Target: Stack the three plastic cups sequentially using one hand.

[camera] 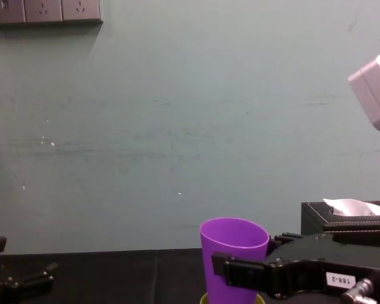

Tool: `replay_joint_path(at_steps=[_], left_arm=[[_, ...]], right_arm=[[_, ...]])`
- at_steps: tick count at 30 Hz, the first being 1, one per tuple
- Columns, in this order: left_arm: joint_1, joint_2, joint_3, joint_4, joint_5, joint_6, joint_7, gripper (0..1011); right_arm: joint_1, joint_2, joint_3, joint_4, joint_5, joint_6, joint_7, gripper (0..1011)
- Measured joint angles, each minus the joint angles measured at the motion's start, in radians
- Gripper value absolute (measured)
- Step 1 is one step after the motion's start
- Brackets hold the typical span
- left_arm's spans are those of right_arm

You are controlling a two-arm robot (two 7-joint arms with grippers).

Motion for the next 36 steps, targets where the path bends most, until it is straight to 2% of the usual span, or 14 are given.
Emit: replay_joint_path(at_steps=[36], left_arm=[[0.000,0.000,0.000,0.000,0.000,0.000,0.000,1010]], right_arm=[[0.000,-0.012,-0.009,0.046,-0.020,-0.005,0.001,717]])
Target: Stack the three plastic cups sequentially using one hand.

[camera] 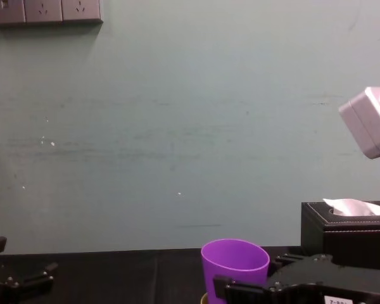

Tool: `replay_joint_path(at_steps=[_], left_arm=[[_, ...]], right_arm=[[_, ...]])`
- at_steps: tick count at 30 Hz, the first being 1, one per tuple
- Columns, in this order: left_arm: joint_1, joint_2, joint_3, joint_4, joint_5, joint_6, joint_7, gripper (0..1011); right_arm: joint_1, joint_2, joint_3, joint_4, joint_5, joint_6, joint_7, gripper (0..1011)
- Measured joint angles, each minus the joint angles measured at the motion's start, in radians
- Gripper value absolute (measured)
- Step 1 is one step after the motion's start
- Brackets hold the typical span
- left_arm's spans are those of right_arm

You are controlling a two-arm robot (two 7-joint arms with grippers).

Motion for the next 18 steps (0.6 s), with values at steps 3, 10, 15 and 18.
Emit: replay_joint_path(at_steps=[3,10,15,18], left_arm=[[0.000,0.000,0.000,0.000,0.000,0.000,0.000,1010],[0.000,0.000,0.000,0.000,0.000,0.000,0.000,1010],[0.000,0.000,0.000,0.000,0.000,0.000,0.000,1010],[0.000,0.000,0.000,0.000,0.000,0.000,0.000,1010]], right_arm=[[0.000,0.000,0.000,-0.001,0.000,0.000,0.000,718],[-0.001,0.001,0.001,-0.002,0.000,0.000,0.000,886],[-0.001,0.001,0.001,-0.003,0.000,0.000,0.000,993],[-0.001,0.001,0.001,-0.003,0.000,0.000,0.000,1000]])
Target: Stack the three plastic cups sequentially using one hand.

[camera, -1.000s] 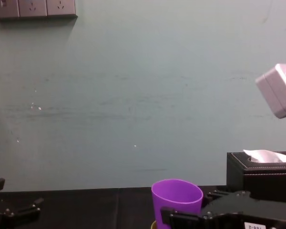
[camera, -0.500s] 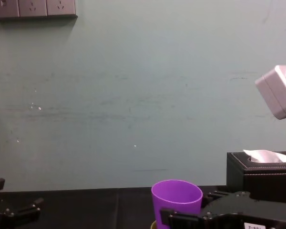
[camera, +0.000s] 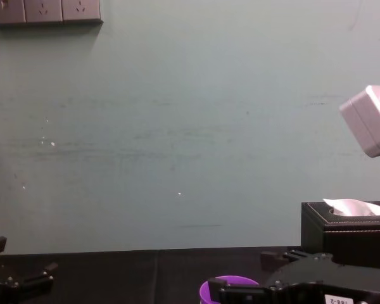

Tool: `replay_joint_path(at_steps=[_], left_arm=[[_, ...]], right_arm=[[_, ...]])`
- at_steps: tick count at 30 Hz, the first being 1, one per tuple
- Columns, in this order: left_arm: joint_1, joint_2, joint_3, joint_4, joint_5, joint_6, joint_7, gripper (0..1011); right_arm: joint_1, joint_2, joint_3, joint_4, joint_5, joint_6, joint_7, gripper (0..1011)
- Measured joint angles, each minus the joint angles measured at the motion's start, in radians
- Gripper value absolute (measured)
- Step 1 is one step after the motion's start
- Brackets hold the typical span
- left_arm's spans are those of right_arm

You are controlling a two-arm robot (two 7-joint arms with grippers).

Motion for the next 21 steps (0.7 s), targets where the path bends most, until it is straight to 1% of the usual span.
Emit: replay_joint_path(at_steps=[13,16,21], left_arm=[[0.000,0.000,0.000,0.000,0.000,0.000,0.000,1010],[0.000,0.000,0.000,0.000,0.000,0.000,0.000,1010],[0.000,0.000,0.000,0.000,0.000,0.000,0.000,1010]], right_arm=[[0.000,0.000,0.000,-0.001,0.000,0.000,0.000,1000],[-0.006,0.000,0.006,-0.009,0.000,-0.003,-0.004,1000],[-0.026,0.005,0.031,-0.034,-0.001,-0.016,-0.019,1000]])
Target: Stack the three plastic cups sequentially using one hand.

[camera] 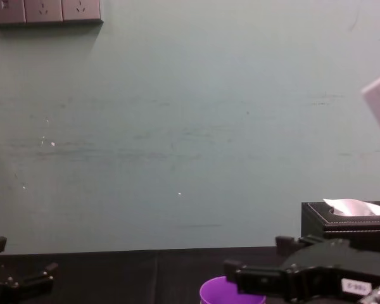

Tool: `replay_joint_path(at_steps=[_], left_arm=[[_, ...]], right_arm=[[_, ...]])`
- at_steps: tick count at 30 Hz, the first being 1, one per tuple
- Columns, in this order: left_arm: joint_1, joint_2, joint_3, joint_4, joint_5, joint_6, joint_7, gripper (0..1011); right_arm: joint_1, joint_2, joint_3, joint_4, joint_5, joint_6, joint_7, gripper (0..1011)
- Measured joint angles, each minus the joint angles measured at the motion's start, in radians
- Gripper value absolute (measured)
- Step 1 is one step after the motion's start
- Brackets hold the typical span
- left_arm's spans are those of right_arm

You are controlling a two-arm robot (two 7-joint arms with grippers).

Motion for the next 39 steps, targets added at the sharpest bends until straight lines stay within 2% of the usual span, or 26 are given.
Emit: replay_joint_path(at_steps=[12,22,29,39], left_arm=[[0.000,0.000,0.000,0.000,0.000,0.000,0.000,1010],[0.000,0.000,0.000,0.000,0.000,0.000,0.000,1010],[0.000,0.000,0.000,0.000,0.000,0.000,0.000,1010],[0.000,0.000,0.000,0.000,0.000,0.000,0.000,1010]], right_arm=[[-0.058,0.049,0.083,-0.041,0.005,-0.036,-0.008,1000],[-0.107,0.084,0.135,-0.031,0.005,-0.069,-0.002,1000],[-0.138,0.088,0.155,-0.007,0.009,-0.093,0.002,1000],[-0.135,0.088,0.153,-0.009,0.009,-0.092,0.002,1000]])
